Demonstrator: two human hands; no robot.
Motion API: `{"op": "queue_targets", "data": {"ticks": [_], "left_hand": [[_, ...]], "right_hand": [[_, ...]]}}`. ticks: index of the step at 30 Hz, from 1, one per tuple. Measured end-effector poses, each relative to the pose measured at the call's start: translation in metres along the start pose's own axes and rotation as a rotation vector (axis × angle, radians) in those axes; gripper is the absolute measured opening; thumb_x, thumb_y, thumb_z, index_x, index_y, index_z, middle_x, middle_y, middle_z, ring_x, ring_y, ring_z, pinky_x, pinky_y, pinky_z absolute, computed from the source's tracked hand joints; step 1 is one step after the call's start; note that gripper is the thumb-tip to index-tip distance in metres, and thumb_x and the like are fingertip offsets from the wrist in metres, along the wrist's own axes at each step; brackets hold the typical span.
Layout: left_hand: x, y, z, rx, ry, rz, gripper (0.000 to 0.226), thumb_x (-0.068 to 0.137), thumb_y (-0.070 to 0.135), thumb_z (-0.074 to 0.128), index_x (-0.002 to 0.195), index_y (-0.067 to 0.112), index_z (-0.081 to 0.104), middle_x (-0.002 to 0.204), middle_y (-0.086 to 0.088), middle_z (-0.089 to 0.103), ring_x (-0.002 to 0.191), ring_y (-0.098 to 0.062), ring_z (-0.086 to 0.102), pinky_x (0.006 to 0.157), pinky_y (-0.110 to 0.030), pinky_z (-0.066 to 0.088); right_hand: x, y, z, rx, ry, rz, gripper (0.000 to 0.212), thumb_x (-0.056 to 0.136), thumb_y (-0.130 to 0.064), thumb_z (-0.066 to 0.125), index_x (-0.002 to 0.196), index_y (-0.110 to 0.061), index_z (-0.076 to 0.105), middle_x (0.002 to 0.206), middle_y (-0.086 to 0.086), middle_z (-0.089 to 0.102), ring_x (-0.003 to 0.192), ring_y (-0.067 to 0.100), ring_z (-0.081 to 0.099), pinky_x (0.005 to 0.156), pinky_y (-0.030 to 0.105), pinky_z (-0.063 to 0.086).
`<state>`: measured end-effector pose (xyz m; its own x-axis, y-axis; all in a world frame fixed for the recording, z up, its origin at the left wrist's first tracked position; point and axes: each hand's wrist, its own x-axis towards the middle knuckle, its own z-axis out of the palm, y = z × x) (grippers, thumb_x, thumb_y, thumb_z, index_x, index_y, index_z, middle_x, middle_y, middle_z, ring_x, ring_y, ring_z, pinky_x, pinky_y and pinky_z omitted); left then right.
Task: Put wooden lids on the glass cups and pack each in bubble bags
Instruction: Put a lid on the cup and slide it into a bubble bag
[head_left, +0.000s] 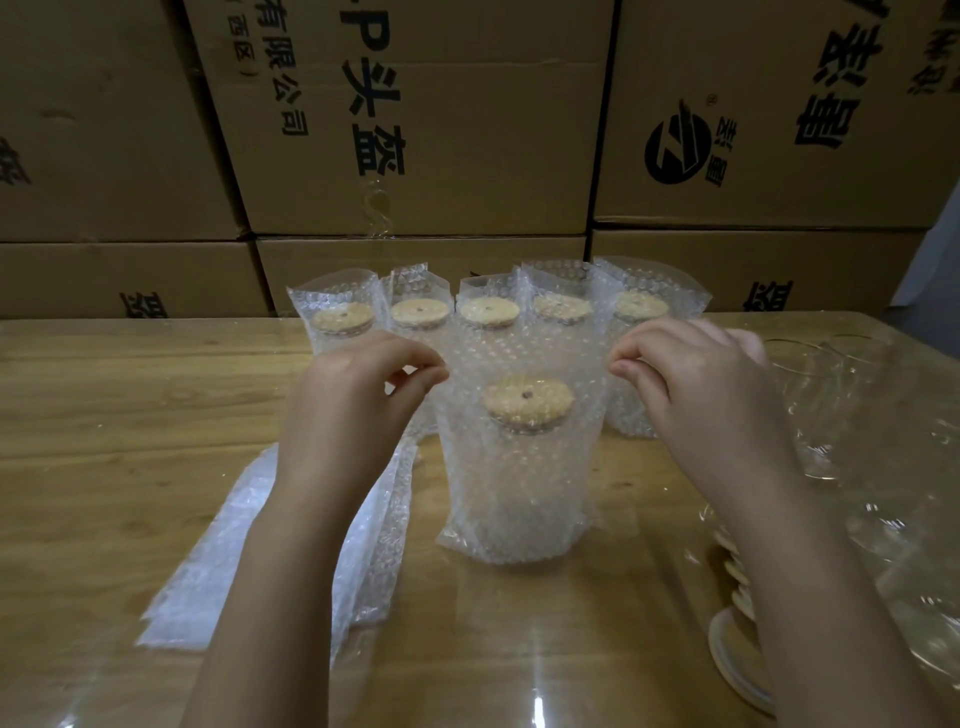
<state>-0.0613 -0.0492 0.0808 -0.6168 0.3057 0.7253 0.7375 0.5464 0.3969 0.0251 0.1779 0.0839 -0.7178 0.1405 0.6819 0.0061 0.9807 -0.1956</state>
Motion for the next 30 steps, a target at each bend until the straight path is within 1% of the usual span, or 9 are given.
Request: {"op": "queue_targets", "data": {"ticks": [7,11,16,19,21,23,25,27,30], "left_hand": [[-0.001,-0.006,0.002,-0.005,0.004,-0.025,0.003,0.084,0.018,0.072,0.084,0.016,0.075,0.083,0.005,0.070,0.071,-0.013,0.062,0.063,-0.043,0.052],[0.000,-0.006,0.000,-0.044,0.006,-0.042,0.004,0.084,0.021,0.071,0.085,0.019,0.075,0.083,0.009,0.070,0.073,-0.007,0.062,0.064,-0.037,0.052],[0.001,-0.005,0.001,-0.031,-0.001,-0.044,0.005,0.083,0.021,0.072,0.086,0.019,0.075,0.084,0.009,0.071,0.075,-0.007,0.063,0.066,-0.037,0.054],[0.001,-0.006,0.002,-0.057,0.001,-0.056,0.005,0.083,0.020,0.073,0.087,0.018,0.075,0.084,0.009,0.072,0.076,-0.007,0.065,0.069,-0.037,0.055],[0.001,-0.008,0.005,-0.140,-0.016,-0.100,0.005,0.083,0.019,0.073,0.087,0.021,0.074,0.084,0.014,0.071,0.078,-0.003,0.066,0.072,-0.031,0.056],[0.001,-0.009,0.008,-0.257,-0.035,-0.148,0.011,0.081,0.016,0.074,0.083,0.027,0.072,0.080,0.018,0.070,0.078,-0.001,0.066,0.073,-0.021,0.055],[0.001,-0.012,0.010,-0.437,-0.041,-0.213,0.020,0.080,0.011,0.075,0.082,0.029,0.068,0.079,0.013,0.071,0.079,-0.003,0.067,0.073,-0.016,0.053],[0.001,-0.016,0.012,-0.633,-0.031,-0.274,0.026,0.078,0.006,0.075,0.087,0.028,0.066,0.083,0.008,0.072,0.081,-0.009,0.068,0.073,-0.017,0.053],[-0.001,-0.019,0.017,-0.811,-0.015,-0.332,0.030,0.073,0.011,0.077,0.095,0.027,0.065,0.081,0.004,0.072,0.081,-0.011,0.068,0.072,-0.019,0.053]], "right_hand": [[0.000,-0.001,0.004,0.009,0.027,-0.016,0.006,0.088,-0.015,0.065,0.085,-0.017,0.070,0.093,-0.005,0.068,0.095,0.021,0.061,0.085,0.030,0.024],[0.000,0.001,0.004,0.013,0.042,-0.013,0.006,0.089,-0.016,0.064,0.085,-0.018,0.069,0.093,-0.006,0.068,0.095,0.020,0.060,0.086,0.030,0.023],[0.000,0.002,0.007,0.026,0.086,-0.010,0.006,0.088,-0.015,0.065,0.085,-0.017,0.070,0.092,-0.005,0.068,0.092,0.020,0.062,0.087,0.029,0.023],[0.000,0.005,0.010,0.170,0.042,0.044,0.008,0.090,-0.016,0.064,0.086,-0.016,0.070,0.091,-0.009,0.066,0.090,0.015,0.061,0.091,0.034,0.036],[0.000,0.007,0.012,0.341,-0.012,0.142,0.008,0.090,-0.019,0.063,0.086,-0.021,0.070,0.088,-0.017,0.065,0.086,0.001,0.061,0.082,0.027,0.048],[0.000,0.008,0.013,0.486,-0.073,0.229,0.008,0.089,-0.023,0.064,0.085,-0.029,0.068,0.085,-0.022,0.067,0.086,-0.008,0.060,0.073,0.015,0.048],[0.000,0.009,0.014,0.626,-0.100,0.286,0.007,0.087,-0.023,0.066,0.085,-0.029,0.068,0.084,-0.018,0.070,0.083,-0.008,0.063,0.071,0.013,0.051],[0.001,0.010,0.014,0.735,-0.096,0.317,0.006,0.084,-0.021,0.070,0.082,-0.026,0.068,0.084,-0.016,0.072,0.081,-0.004,0.066,0.071,0.012,0.052],[0.000,0.010,0.016,0.828,-0.080,0.350,0.007,0.082,-0.017,0.073,0.082,-0.021,0.067,0.081,-0.010,0.071,0.077,0.002,0.067,0.072,0.013,0.052]]}}
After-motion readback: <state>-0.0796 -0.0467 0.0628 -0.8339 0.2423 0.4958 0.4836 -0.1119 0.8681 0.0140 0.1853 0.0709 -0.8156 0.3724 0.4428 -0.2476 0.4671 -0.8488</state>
